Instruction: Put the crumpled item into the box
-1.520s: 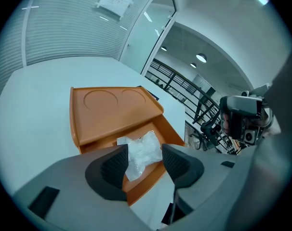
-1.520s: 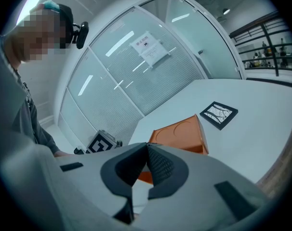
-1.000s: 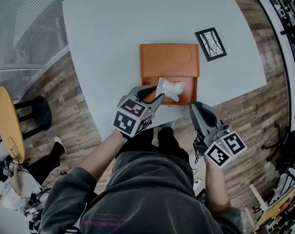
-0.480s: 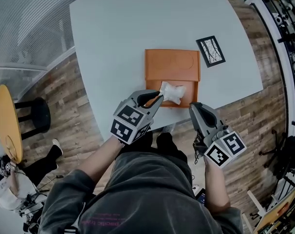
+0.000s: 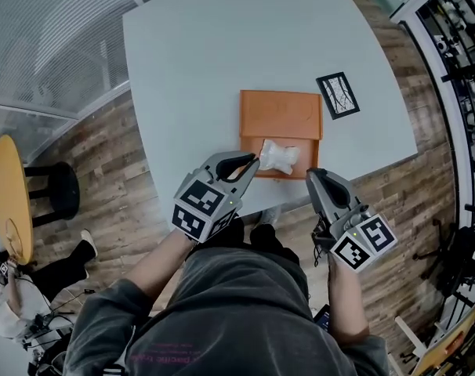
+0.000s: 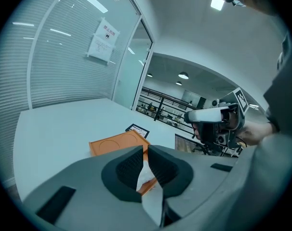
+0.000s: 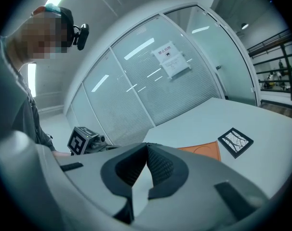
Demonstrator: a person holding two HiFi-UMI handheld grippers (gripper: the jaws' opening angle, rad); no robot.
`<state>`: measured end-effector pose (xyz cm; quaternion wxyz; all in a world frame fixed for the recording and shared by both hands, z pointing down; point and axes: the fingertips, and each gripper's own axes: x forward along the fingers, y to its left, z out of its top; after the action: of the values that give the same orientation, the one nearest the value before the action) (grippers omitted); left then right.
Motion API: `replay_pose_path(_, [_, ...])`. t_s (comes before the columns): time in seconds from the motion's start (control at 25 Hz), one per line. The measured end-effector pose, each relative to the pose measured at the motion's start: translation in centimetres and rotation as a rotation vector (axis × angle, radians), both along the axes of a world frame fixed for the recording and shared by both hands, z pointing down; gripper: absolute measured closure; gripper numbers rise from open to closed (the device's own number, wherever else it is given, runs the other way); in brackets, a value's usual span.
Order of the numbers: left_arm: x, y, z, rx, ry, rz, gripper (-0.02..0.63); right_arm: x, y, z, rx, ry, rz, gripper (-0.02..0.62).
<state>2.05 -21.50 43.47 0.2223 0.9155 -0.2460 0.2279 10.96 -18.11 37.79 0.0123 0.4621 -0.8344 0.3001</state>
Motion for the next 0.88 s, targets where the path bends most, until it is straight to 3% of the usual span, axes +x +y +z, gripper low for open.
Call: replay_pose_path(0.88, [-3.2,1.8,-8.2,0.282,0.094,0.024,0.594,-4.3,1.0,-6.2,0.167,0.046,-0.082,0.592])
